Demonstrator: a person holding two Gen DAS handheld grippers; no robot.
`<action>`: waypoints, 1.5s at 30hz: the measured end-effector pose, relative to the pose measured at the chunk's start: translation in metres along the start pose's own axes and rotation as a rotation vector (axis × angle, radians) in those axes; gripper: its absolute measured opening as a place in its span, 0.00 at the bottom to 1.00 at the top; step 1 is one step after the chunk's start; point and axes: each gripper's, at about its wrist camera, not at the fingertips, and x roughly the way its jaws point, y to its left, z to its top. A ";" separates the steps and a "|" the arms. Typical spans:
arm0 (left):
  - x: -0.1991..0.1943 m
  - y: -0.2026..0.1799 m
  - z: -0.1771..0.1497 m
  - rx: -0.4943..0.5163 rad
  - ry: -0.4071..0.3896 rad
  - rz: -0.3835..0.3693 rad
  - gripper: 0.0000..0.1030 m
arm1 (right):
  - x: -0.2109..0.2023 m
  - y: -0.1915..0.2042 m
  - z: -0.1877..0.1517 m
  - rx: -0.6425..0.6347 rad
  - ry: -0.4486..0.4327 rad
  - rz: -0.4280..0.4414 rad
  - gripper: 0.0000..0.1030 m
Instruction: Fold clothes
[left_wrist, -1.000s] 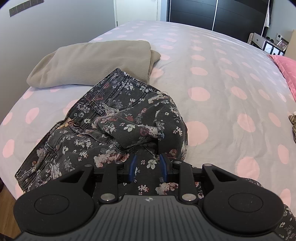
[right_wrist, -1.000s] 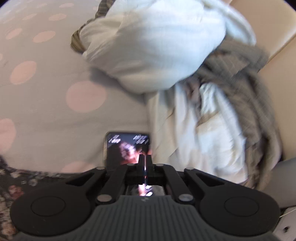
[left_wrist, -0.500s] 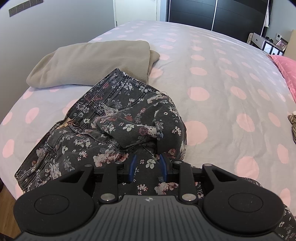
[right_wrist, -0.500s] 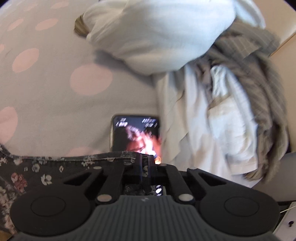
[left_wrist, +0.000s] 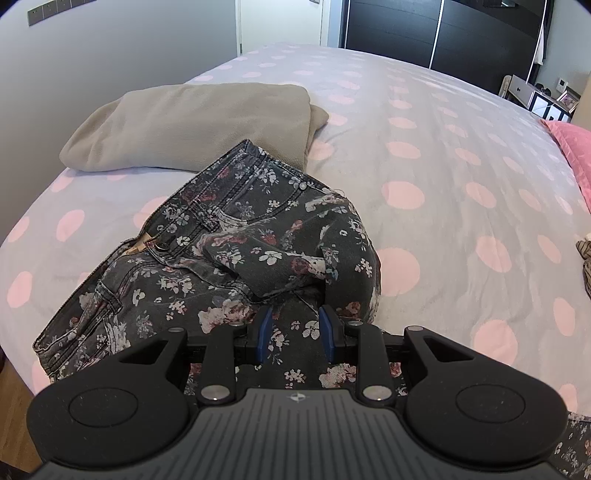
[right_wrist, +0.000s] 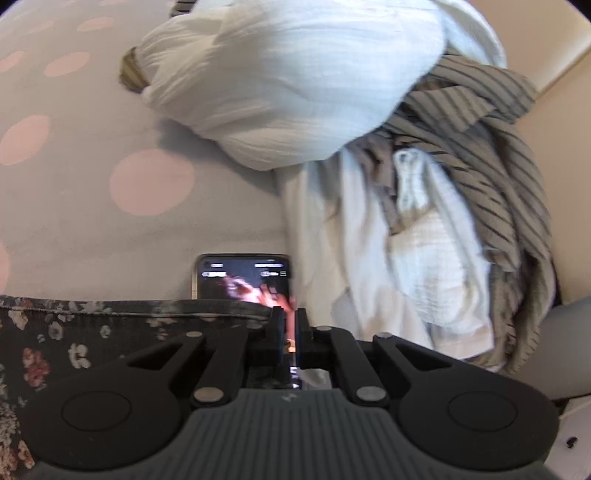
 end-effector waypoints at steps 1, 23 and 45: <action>0.000 0.001 0.001 -0.002 0.001 -0.001 0.27 | -0.003 -0.001 0.001 0.005 -0.010 -0.007 0.08; 0.014 0.016 0.037 0.192 0.015 -0.023 0.37 | -0.092 0.197 0.069 -0.126 0.030 0.777 0.34; 0.056 0.107 0.100 -0.013 -0.029 0.063 0.47 | -0.054 0.303 0.067 -0.198 0.203 0.794 0.31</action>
